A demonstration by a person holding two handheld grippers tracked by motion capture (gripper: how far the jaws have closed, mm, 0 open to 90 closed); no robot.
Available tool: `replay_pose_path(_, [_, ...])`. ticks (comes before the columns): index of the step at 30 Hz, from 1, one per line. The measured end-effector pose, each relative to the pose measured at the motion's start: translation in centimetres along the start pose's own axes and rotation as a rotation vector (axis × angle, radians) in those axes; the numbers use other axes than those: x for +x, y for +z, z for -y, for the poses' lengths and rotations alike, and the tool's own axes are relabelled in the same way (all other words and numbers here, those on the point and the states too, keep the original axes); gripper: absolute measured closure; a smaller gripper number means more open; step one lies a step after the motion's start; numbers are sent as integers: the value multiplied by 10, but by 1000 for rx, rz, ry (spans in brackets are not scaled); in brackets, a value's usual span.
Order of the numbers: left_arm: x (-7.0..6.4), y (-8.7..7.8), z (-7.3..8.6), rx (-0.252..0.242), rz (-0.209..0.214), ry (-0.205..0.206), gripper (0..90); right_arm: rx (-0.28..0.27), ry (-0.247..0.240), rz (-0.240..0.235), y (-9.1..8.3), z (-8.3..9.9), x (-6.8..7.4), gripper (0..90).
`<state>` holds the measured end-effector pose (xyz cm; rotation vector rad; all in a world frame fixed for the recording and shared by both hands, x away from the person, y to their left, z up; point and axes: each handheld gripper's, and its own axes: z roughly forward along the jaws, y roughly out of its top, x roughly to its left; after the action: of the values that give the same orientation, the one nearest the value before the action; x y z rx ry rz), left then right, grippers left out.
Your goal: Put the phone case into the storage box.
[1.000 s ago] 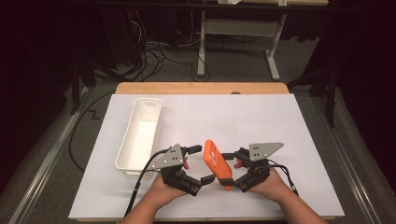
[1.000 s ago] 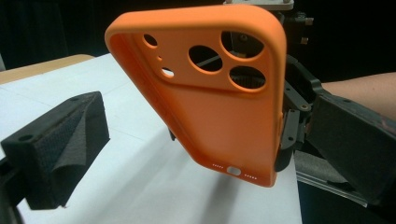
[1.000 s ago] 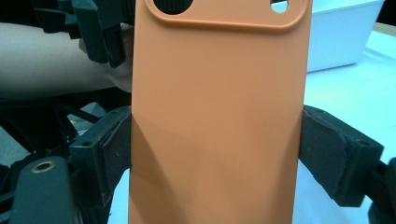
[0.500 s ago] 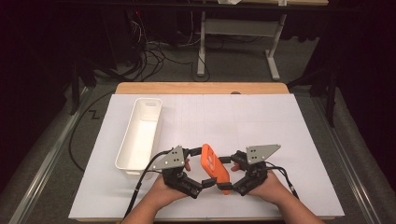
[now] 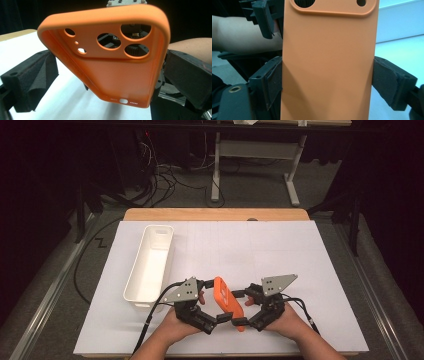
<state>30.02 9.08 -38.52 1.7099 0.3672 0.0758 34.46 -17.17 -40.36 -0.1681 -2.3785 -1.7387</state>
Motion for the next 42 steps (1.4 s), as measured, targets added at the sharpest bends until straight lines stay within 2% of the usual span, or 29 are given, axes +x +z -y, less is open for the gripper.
replay_pose_path(16, [-1, 1, 0, -1, 7, -1, 6, 4, 11, -39, 7, 0, 0, 166])
replay_pose_path(26, [1, 0, 0, -7, 14, -6, 40, 0, 12, -43, 8, 0, 0, 166])
replay_pose_path(34, [1, -2, 0, -6, -3, -1, 89, 1, 9, -41, 7, 0, 0, 166])
replay_pose_path(42, [1, -2, 0, -2, -6, 1, 101, 6, 1, -33, 7, 0, 0, 166])
